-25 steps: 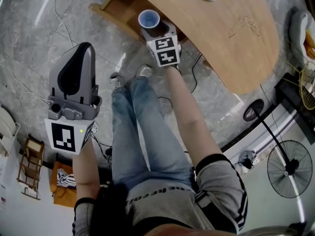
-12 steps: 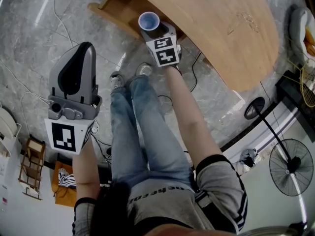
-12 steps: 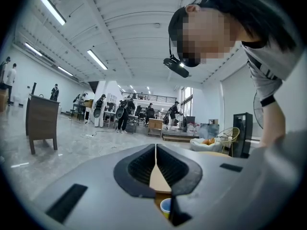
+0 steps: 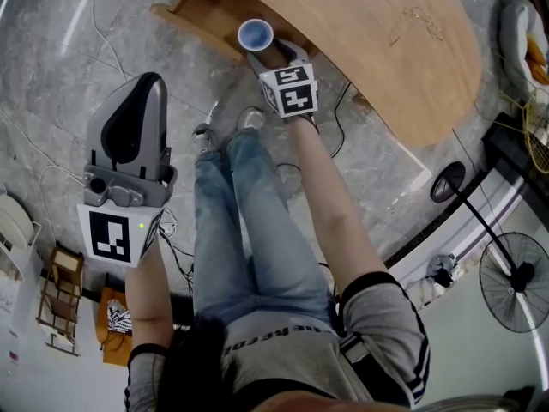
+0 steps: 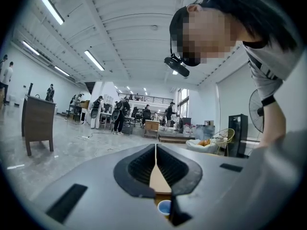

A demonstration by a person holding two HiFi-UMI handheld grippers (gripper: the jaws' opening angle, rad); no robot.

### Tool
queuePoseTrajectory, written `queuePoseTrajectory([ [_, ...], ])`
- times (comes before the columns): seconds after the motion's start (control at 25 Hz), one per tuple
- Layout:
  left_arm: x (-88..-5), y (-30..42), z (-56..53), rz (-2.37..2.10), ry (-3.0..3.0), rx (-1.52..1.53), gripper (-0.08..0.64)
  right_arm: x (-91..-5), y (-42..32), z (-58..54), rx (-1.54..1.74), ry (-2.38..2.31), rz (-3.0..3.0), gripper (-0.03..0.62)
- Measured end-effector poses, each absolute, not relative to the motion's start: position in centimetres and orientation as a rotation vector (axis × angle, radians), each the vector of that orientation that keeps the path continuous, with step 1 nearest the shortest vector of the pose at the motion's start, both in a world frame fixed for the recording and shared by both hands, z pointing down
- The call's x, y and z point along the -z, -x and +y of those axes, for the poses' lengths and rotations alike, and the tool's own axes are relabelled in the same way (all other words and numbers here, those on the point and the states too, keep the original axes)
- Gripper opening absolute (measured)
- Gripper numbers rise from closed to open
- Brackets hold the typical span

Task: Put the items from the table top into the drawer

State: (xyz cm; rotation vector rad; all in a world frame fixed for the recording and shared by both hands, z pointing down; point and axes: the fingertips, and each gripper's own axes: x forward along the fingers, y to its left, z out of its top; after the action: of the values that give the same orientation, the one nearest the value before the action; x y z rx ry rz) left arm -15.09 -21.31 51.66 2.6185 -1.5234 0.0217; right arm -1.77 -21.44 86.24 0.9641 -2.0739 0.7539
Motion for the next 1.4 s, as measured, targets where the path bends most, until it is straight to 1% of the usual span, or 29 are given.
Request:
queuePoseTrajectory([
  [0.12, -50.9, 14.5, -20.6, -1.498, -2.644, -0.023, 0.012, -85.2, 1.4, -20.3, -0.791, -0.988, -2.087, 0.216],
  [0.2, -50.4, 14.2, -20.2, -1.480, -2.662, -0.023, 0.012, -84.2, 1.2, -19.7, -0.806, -1.013, -2.099, 0.166],
  [0.24, -50.2, 14.1, -19.9, -1.470, -2.669, -0.022, 0.012, -83.6, 1.0, -19.5, -0.804, -1.033, -2.104, 0.127],
  [0.32, -50.1, 14.0, -19.2, -1.438, -2.680, -0.037, 0.012, -82.3, 0.4, -19.4, -0.784, -1.096, -2.111, 0.023],
  [0.36, -50.3, 14.1, -18.7, -1.417, -2.682, -0.054, 0.012, -81.6, 0.2, -19.4, -0.777, -1.131, -2.117, 0.005],
  [0.64, -48.0, 14.6, -17.0, -1.361, -2.722, -0.049, 0.012, -75.1, -0.3, -18.5, -0.730, -1.325, -2.174, 0.003],
  [1.4, -36.6, 16.1, -14.3, -1.297, -2.768, 0.024, 0.012, -53.3, 0.3, -13.1, -0.503, -1.636, -2.271, 0.003],
])
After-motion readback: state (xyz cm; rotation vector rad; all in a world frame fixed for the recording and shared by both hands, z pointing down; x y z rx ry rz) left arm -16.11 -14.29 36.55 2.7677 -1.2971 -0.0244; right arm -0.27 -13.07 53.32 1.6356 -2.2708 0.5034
